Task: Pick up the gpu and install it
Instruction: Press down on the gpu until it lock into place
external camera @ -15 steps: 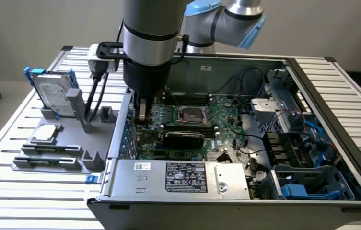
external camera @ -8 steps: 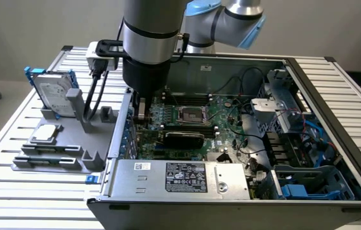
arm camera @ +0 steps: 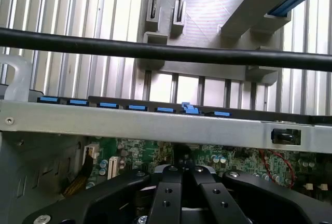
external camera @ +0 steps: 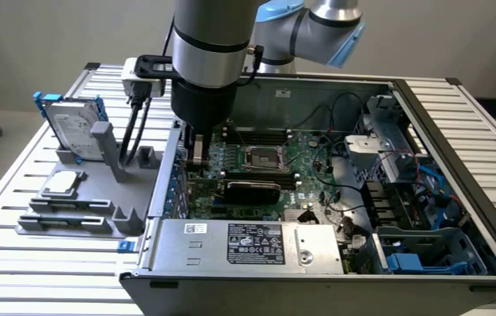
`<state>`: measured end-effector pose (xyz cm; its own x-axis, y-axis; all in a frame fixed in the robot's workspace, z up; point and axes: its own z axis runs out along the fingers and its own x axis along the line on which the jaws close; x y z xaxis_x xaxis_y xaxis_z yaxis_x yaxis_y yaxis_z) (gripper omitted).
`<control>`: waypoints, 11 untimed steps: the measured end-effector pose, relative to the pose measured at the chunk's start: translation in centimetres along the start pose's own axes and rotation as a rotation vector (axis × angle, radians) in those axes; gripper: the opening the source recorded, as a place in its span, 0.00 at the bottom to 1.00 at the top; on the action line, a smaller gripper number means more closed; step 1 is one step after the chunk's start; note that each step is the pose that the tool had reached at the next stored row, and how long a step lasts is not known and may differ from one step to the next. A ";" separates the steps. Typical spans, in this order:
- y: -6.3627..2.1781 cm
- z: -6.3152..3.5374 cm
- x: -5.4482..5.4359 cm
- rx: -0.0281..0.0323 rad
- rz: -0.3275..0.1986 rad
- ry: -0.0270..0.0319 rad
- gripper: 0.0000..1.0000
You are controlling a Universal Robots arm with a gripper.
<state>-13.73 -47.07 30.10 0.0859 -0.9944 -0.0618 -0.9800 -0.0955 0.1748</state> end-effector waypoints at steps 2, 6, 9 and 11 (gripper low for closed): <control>-0.02 0.03 -0.1 0.0012 -0.002 0.0005 0.11; -0.03 0.15 -0.4 0.0034 -0.002 0.0007 0.11; 0.17 0.20 -0.5 0.0034 -0.002 0.0014 0.11; 0.21 0.21 -0.5 0.0033 -0.002 0.0020 0.11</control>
<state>-14.02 -46.59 29.96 0.0887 -0.9942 -0.0603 -0.9803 -0.0978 0.1714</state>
